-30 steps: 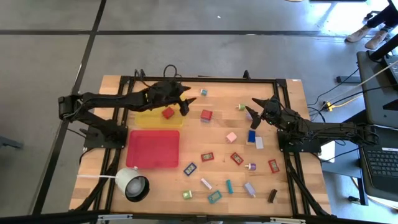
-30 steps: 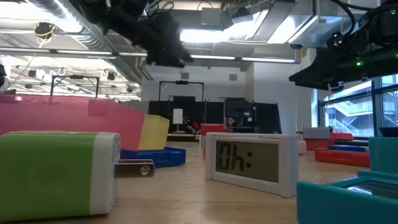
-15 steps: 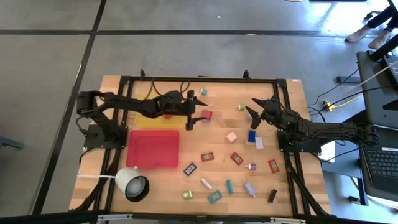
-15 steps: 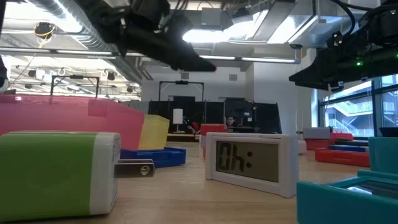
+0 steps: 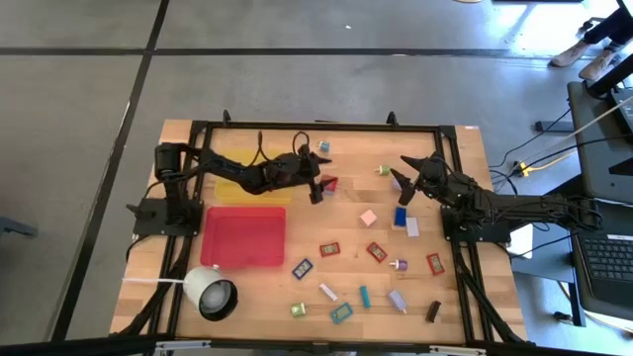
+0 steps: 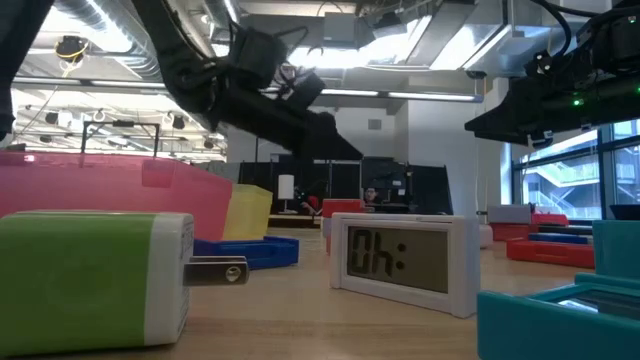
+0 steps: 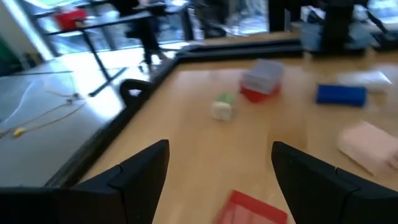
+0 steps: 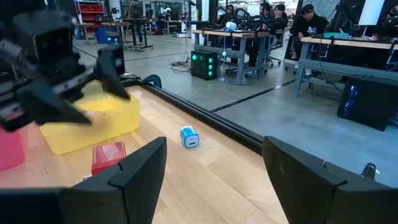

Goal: Pick & Place Office items
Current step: Put the red charger adapter into the yellow bin

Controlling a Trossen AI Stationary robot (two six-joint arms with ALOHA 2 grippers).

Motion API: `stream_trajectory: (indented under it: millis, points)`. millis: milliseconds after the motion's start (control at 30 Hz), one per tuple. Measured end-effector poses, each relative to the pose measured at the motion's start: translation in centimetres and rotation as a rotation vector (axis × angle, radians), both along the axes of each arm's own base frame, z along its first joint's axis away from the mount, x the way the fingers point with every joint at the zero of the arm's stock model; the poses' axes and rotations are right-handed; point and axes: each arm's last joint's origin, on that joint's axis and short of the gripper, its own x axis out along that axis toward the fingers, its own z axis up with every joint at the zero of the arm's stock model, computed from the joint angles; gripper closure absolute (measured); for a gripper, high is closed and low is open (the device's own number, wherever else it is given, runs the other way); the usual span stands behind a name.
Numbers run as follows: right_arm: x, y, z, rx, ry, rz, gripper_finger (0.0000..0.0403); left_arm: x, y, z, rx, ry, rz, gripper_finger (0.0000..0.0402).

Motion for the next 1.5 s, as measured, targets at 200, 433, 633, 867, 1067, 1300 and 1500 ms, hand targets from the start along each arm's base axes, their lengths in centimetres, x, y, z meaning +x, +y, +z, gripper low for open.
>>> stream_trajectory:
  millis: [200, 433, 633, 867, 1067, 1300, 1500]
  points:
    - [0.00, 0.00, -0.01, 0.000, 0.000, 0.000, 0.0133, 0.04, -0.04, -0.40, 0.049, 0.039, -0.036, 0.0121]
    - [0.00, 0.00, 0.00, 0.000, 0.000, 0.000, 0.0133, 0.05, -0.31, -0.65, 0.015, 0.055, -0.112, 0.0121]
    - [0.00, 0.00, 0.00, 0.000, 0.000, 0.000, 0.0133, 0.02, -0.11, -0.56, 0.054, 0.058, -0.062, 0.0121]
    - [0.00, 0.00, 0.00, 0.000, 0.000, 0.000, 0.0133, 0.01, -0.14, -0.63, 0.028, 0.056, -0.063, 0.0106]
    - [0.00, 0.00, 0.00, 0.000, 0.000, 0.000, 0.0133, 0.00, -0.19, -0.71, -0.015, 0.051, -0.079, 0.0057]
    - [0.00, 0.00, 0.00, 0.000, 0.000, 0.000, 0.0133, -0.20, 0.32, -0.94, -0.068, 0.058, -0.073, 0.0046]
    - [0.00, 0.00, -0.01, 0.000, 0.000, 0.000, 0.0133, -0.12, 0.04, -0.92, -0.135, 0.032, -0.058, 0.0047]
